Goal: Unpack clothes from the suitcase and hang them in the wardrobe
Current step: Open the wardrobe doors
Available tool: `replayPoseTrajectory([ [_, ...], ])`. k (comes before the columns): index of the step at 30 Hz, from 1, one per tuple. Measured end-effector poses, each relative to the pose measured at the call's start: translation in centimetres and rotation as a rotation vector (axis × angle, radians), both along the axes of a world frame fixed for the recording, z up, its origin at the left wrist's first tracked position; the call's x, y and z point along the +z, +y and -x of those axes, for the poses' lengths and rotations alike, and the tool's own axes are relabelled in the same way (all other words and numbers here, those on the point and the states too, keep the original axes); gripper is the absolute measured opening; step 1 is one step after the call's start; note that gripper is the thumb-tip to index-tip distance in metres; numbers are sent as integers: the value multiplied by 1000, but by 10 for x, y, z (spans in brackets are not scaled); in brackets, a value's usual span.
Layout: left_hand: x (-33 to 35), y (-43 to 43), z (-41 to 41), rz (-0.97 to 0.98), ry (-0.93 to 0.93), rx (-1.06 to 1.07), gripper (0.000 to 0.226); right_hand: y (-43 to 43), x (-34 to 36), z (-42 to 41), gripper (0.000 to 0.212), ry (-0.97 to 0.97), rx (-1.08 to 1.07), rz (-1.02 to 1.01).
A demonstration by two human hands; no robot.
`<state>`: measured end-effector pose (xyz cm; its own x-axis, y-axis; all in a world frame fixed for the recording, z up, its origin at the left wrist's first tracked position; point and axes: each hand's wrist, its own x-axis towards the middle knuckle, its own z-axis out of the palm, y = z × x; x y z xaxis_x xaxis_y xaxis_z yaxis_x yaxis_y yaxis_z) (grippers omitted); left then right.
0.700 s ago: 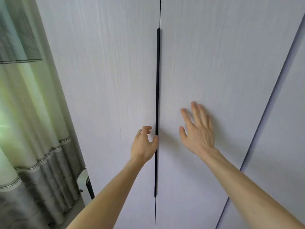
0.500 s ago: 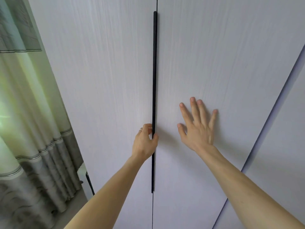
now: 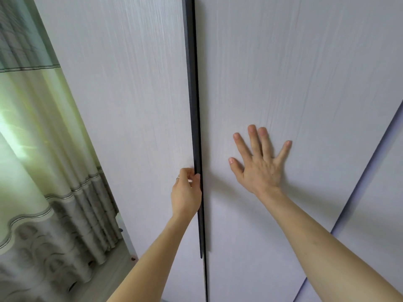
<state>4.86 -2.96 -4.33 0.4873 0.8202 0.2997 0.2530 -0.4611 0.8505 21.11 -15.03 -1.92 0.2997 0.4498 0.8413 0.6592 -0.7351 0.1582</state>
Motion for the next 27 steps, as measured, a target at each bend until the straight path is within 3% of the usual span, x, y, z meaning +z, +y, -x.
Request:
replayPoseTrajectory([
  [8,1,-29,58,44,-36,-45,10,-14,6,14,70,165,-60,100],
  [13,-4,-40,122,59,-58,5,15,-23,21,57,85,353,-39,130],
  [16,-3,-40,163,75,-61,26,20,-20,30,101,75,596,143,146],
  [22,-9,-24,238,95,-96,45,21,15,37,228,60,797,831,74],
  [27,-15,0,300,62,-78,109,25,64,47,307,72,962,1081,68],
])
